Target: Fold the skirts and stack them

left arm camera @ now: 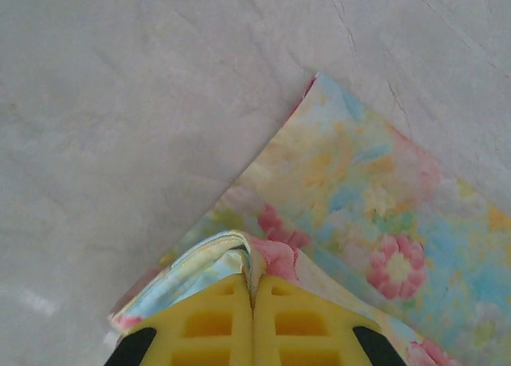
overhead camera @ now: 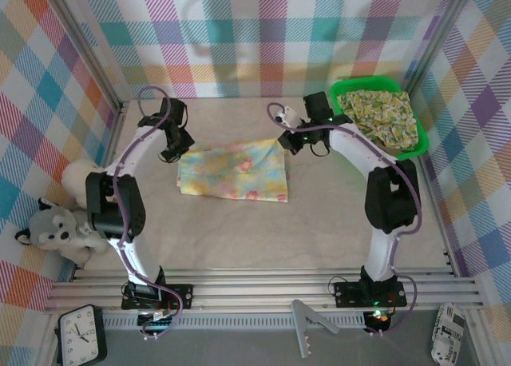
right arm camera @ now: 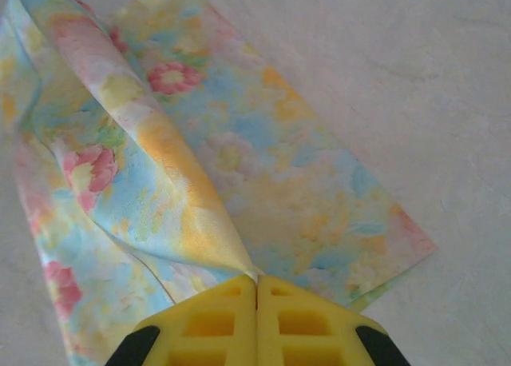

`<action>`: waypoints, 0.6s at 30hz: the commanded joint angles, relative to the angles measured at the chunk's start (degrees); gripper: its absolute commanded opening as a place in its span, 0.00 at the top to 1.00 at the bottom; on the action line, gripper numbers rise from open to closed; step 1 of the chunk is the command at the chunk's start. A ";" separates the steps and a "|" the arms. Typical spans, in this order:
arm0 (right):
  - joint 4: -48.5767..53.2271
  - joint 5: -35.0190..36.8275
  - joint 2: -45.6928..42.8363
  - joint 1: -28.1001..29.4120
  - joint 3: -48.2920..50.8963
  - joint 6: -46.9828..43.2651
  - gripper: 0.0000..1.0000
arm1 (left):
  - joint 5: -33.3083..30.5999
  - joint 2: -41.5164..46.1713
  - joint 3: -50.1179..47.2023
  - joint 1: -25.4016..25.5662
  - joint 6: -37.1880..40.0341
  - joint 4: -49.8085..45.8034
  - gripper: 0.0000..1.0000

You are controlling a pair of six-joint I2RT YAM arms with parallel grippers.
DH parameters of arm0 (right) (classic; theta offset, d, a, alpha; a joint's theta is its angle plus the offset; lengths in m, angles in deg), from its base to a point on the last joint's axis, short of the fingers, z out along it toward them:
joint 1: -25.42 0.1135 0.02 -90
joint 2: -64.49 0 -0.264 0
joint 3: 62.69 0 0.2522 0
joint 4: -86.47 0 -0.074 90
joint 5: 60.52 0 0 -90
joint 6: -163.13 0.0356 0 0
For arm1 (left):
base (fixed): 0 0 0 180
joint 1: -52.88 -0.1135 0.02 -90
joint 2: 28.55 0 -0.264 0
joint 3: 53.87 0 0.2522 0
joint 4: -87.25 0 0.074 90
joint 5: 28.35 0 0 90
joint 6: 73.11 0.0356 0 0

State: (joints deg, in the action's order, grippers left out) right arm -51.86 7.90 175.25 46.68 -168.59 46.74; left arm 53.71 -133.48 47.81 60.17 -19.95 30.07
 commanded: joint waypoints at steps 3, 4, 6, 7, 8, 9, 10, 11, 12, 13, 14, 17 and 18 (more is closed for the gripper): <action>2.50 1.75 8.42 -0.43 -8.39 0.62 1.00 | 0.87 -8.55 6.79 -0.76 1.51 0.45 0.97; 2.36 3.34 9.78 -0.47 -9.88 1.99 0.99 | 1.22 -10.00 8.03 -0.78 1.67 0.00 0.86; 3.55 6.02 11.97 -0.49 -13.14 5.73 0.77 | 2.88 -11.81 10.33 -0.83 2.14 -0.53 0.62; 3.77 6.87 12.18 -0.44 -13.76 7.50 0.69 | 3.61 -11.75 10.95 -0.86 2.36 -0.66 0.53; 3.98 6.93 11.89 -0.43 -14.10 9.85 0.60 | 4.01 -11.14 11.21 -0.86 2.46 -0.70 0.41; 3.87 6.78 11.03 -0.43 -13.57 12.03 0.52 | 4.14 -10.12 11.09 -0.72 2.55 -0.62 0.29; 3.68 6.96 10.11 -0.41 -12.82 14.94 0.48 | 4.31 -9.04 10.68 -0.75 2.69 -0.61 0.21; 3.86 6.95 9.02 -0.38 -12.02 18.98 0.34 | 4.85 -7.39 9.72 -0.76 2.97 -0.22 0.12; 3.92 6.43 7.98 -0.34 -10.98 23.63 0.13 | 6.04 -5.64 8.20 -0.70 3.30 0.71 0.06; 3.36 5.50 6.78 -0.25 -9.18 26.77 0.01 | 7.48 -4.19 6.44 -0.61 3.55 1.76 0.02; 2.00 4.12 5.24 -0.09 -6.59 30.32 0.01 | 9.81 -2.56 4.53 -0.54 3.89 3.34 0.00; -6.31 -0.56 0.91 0.79 2.26 40.18 0.01 | 19.07 0.51 -1.12 0.08 4.67 8.12 0.00; -9.79 -1.93 -0.05 1.15 5.08 44.89 0.01 | 22.77 0.78 -2.28 0.39 4.75 9.51 0.00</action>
State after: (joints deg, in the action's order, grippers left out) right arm -53.96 11.53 179.18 46.77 -168.43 76.12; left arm 65.75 -135.70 48.70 60.15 -16.63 34.82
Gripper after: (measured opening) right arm 0.989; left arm 0.998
